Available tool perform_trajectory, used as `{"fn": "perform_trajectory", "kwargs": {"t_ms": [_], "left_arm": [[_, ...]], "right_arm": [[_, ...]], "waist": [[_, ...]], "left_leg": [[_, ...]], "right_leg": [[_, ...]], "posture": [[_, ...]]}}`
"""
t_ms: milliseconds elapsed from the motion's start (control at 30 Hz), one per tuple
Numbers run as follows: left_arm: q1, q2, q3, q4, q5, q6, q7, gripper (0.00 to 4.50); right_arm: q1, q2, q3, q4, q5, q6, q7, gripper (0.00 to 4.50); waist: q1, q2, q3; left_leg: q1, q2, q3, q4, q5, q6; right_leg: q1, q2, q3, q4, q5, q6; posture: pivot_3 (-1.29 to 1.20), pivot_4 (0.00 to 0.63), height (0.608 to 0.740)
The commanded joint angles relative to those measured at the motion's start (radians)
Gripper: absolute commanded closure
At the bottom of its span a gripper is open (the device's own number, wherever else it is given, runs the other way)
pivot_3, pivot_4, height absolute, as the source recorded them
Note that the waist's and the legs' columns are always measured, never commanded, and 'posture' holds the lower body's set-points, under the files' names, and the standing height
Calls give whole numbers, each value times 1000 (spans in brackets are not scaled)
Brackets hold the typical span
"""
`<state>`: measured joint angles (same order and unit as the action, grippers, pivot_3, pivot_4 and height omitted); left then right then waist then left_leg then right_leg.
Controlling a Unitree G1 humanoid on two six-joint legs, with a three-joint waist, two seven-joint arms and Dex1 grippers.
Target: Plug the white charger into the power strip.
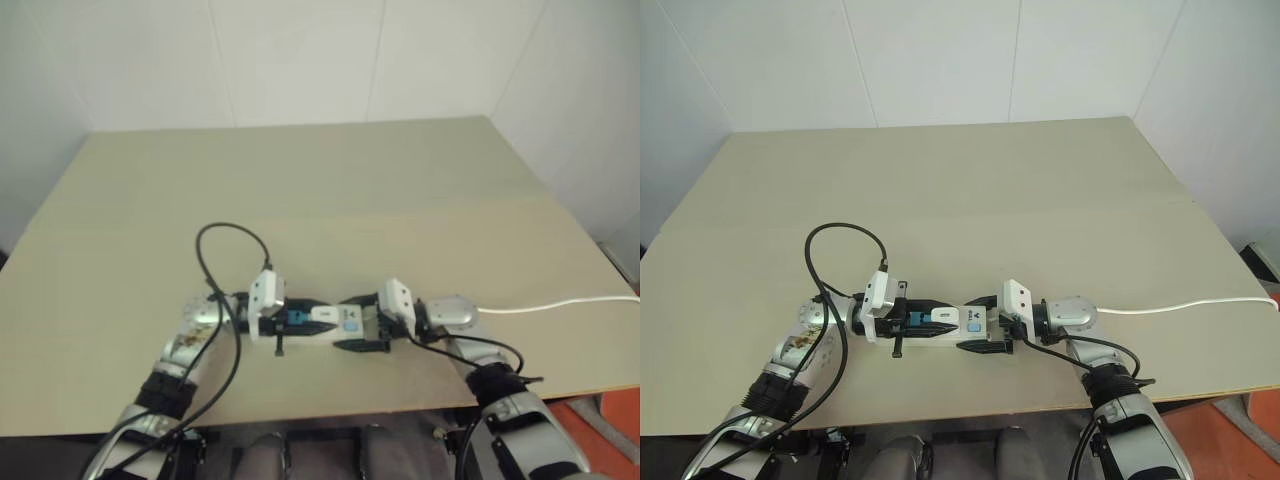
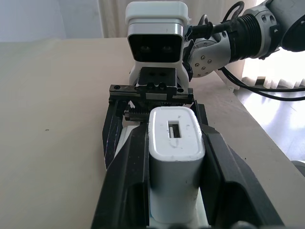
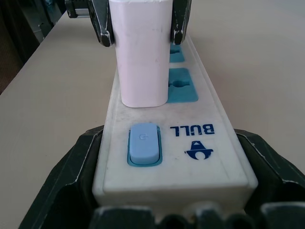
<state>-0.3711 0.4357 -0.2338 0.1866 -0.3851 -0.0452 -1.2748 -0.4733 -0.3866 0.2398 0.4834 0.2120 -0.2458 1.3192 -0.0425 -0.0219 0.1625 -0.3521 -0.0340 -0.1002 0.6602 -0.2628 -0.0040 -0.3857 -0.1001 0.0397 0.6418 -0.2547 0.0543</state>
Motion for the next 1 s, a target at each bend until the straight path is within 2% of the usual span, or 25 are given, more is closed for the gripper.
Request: {"fn": "perform_trajectory", "kwargs": {"t_ms": [33,233,533,600,867,1000], "left_arm": [[39,63,-4,88,68,30,-14,3481],[29,61,-9,101,72,17,-33,3481],[23,53,1,107,75,16,-45,490],[27,50,5,103,71,16,-43,37],[23,51,37,71,30,58,-69,37],[4,85,67,43,11,80,-106,37]], "right_arm": [[0,-37,-13,21,-23,8,1,1067],[5,-38,-13,18,-24,8,-2,1067],[8,-42,-12,15,-20,7,-7,1067],[8,-42,-13,15,-19,9,-7,1067],[1,-40,-15,19,-18,9,-7,1067],[-1,-40,-16,21,-17,7,-7,1067]], "waist": [[0,0,0],[-1,0,0],[6,5,-3],[6,6,-3],[5,6,-3],[5,6,-3]], "left_leg": [[0,0,0,0,0,0],[0,0,0,0,0,0],[0,0,0,0,0,0],[0,0,0,0,0,0],[0,0,0,0,0,0],[0,0,0,0,0,0]], "right_leg": [[0,0,0,0,0,0],[0,0,0,0,0,0],[0,0,0,0,0,0],[0,0,0,0,0,0],[0,0,0,-1,0,0],[0,0,0,-1,0,0]], "posture": [[0,150,740],[0,150,740],[0,150,740],[0,150,740],[0,150,740],[0,150,740]]}}
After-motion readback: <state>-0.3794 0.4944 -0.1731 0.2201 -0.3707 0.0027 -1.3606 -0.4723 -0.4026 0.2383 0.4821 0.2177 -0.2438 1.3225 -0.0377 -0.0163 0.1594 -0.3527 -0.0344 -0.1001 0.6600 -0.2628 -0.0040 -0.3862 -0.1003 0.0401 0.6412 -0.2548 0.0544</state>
